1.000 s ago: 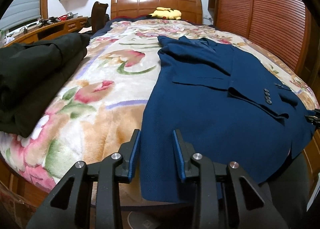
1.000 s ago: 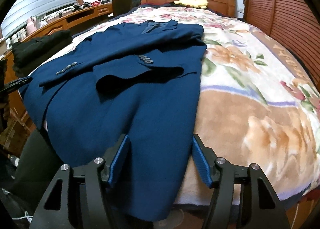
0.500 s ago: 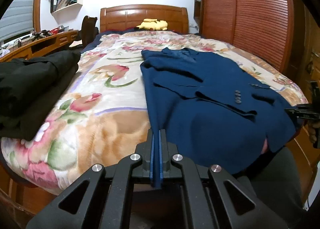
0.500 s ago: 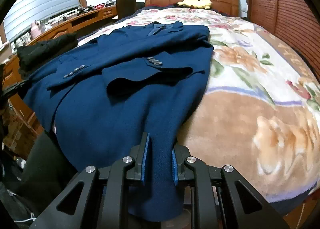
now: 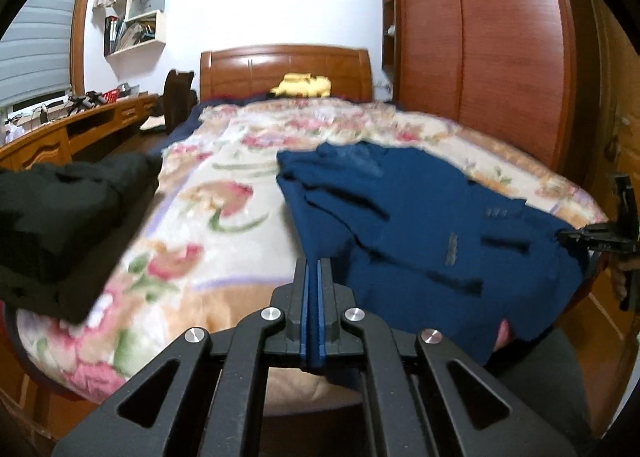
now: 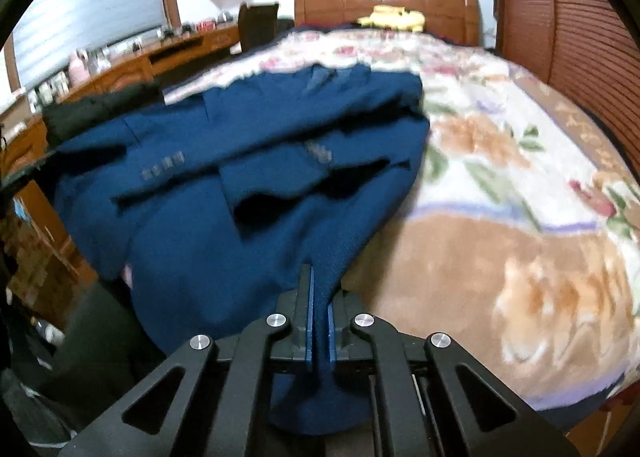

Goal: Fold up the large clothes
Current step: 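Lift the hem with both tools and fold it up toward the collar, then release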

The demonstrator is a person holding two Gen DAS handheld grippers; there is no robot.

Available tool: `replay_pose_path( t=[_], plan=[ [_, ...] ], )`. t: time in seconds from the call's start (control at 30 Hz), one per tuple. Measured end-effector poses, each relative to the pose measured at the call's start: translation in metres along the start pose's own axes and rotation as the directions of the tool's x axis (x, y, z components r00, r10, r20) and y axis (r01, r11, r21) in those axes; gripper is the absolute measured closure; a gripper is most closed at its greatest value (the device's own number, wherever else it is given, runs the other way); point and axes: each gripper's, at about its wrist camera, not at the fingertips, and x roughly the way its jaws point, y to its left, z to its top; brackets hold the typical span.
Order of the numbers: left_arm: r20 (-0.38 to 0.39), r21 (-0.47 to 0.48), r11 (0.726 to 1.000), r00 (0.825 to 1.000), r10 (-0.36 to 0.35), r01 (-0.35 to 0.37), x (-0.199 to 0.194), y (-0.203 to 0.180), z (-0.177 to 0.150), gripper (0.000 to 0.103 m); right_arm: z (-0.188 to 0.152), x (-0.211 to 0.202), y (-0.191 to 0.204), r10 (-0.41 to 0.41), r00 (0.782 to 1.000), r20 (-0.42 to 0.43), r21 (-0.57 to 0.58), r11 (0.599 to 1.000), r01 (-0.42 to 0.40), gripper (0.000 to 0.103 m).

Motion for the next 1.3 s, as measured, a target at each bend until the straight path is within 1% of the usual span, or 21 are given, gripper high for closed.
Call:
replay_pose_path(
  t=[0.07,0.17,0.27,0.4,0.57,0.77,1.03,1.1,1.13,1.2,1.3],
  plan=[
    [0.028,-0.001,1.000,0.999,-0.031,0.031,-0.005,0.000,0.018,0.099,0.011,-0.013,-0.002,0.028,0.998,0.050,0.021,0.999,-0.029,0.099],
    [0.058,0.000,0.998,0.997,-0.057,0.057,-0.007,0.001,0.044,0.099,0.029,-0.030,0.000,0.031,0.995,0.100,0.014,0.999,-0.033,0.099],
    [0.086,0.011,0.998,0.994,-0.063,0.062,-0.008,-0.002,0.067,0.099,0.045,-0.044,0.007,0.025,0.989,0.146,-0.005,1.000,-0.025,0.099],
    [0.128,0.040,0.997,0.990,-0.063,0.058,-0.017,-0.012,0.087,0.100,0.057,-0.066,0.013,0.029,0.977,0.209,-0.023,0.999,-0.025,0.099],
    [0.193,0.075,0.995,0.979,-0.072,0.059,-0.041,-0.022,0.113,0.099,0.066,-0.095,0.017,0.024,0.960,0.278,-0.036,0.999,-0.015,0.099],
    [0.244,0.098,0.994,0.967,-0.077,0.054,-0.062,-0.029,0.139,0.099,0.078,-0.133,0.020,0.028,0.937,0.348,-0.054,0.998,-0.010,0.099],
    [0.320,0.085,0.994,0.943,-0.092,0.069,-0.090,-0.023,0.176,0.099,0.082,-0.173,0.032,0.036,0.907,0.419,-0.084,0.996,-0.001,0.099],
    [0.325,0.074,0.996,0.943,-0.069,0.048,-0.088,-0.019,0.183,0.099,0.085,-0.181,0.032,0.033,0.898,0.439,-0.078,0.997,0.002,0.099],
    [0.321,0.073,0.997,0.945,-0.059,0.038,-0.083,-0.018,0.186,0.099,0.087,-0.180,0.031,0.023,0.897,0.441,-0.075,0.997,0.012,0.099],
    [0.302,0.063,0.998,0.953,-0.039,0.021,-0.067,-0.013,0.190,0.099,0.094,-0.173,0.026,0.012,0.903,0.430,-0.058,0.998,0.014,0.099],
    [0.264,0.044,0.999,0.964,0.001,-0.013,-0.033,-0.003,0.191,0.099,0.108,-0.147,0.021,-0.018,0.912,0.410,-0.042,0.998,0.038,0.099]
  ],
)
